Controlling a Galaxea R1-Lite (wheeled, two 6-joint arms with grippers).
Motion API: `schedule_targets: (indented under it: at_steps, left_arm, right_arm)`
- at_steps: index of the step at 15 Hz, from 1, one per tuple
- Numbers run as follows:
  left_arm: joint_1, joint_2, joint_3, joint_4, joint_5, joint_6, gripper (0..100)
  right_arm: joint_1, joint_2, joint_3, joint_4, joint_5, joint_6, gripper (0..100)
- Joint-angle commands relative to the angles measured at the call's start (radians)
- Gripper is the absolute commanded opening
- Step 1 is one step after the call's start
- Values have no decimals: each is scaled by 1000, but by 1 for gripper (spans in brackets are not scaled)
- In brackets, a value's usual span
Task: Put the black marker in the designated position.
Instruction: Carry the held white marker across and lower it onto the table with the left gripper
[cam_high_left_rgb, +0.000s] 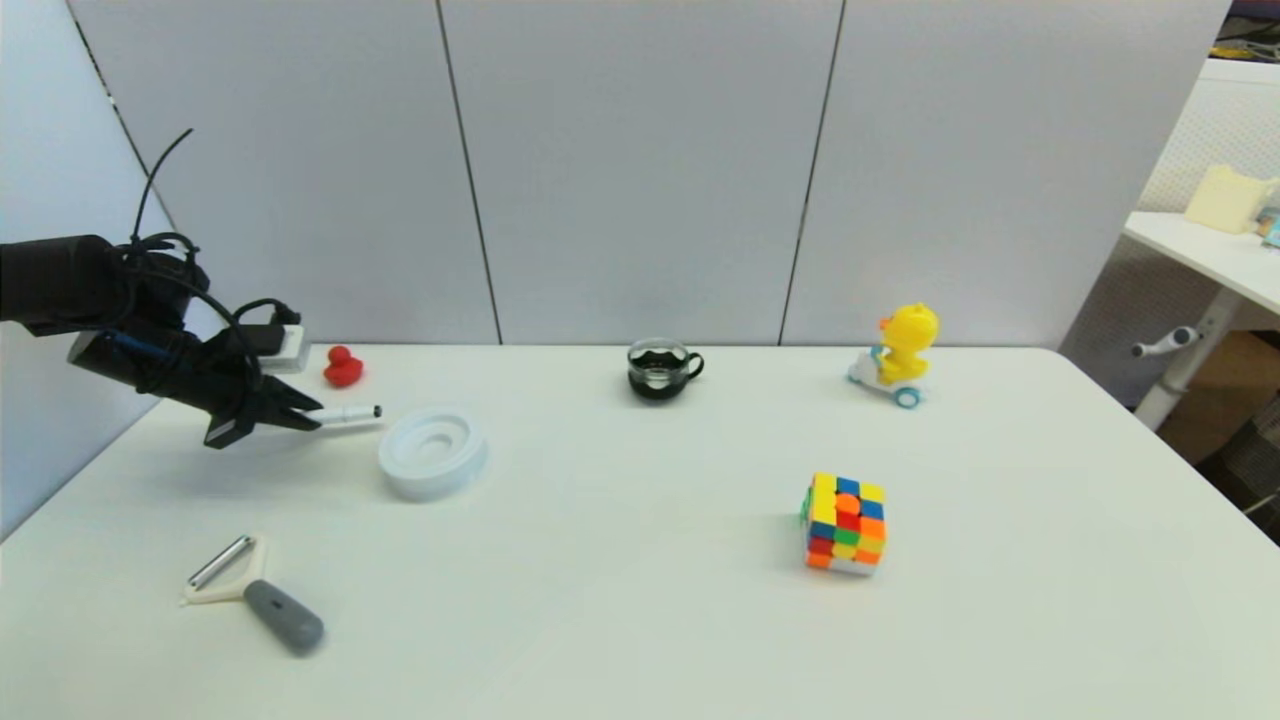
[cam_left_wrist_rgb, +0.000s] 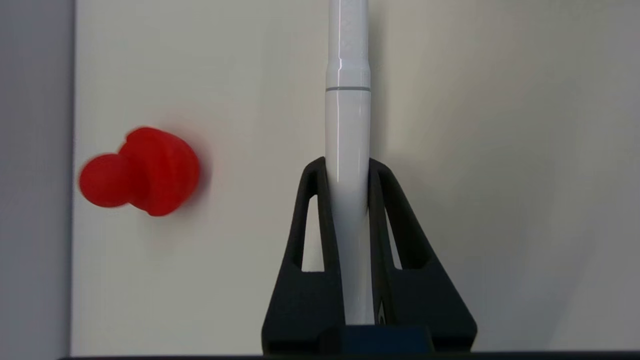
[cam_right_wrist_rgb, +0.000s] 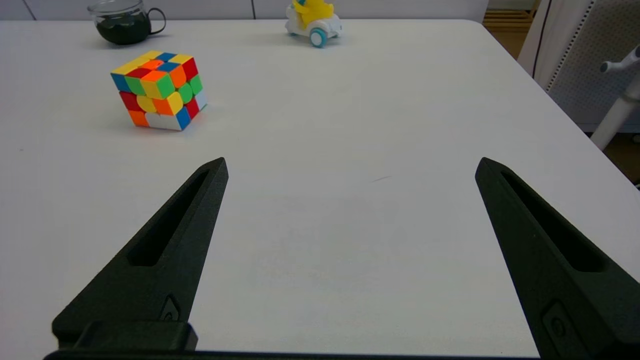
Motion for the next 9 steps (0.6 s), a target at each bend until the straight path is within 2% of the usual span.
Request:
schedule_targets:
  at_steps: [1,5,6,9]
  left_arm:
    - [3,33,0,4,2,10,0]
    - [3,24,0,5,13,10,0]
    - [3,15,-2,5,11,8,100]
    - [1,-24,0,10,8,7,100]
  right_arm:
    - [0,1,0,0,0,0,100]
    - [0,1,0,0,0,0,100]
    - [0,1,0,0,0,0,100]
    - [0,1,0,0,0,1,100]
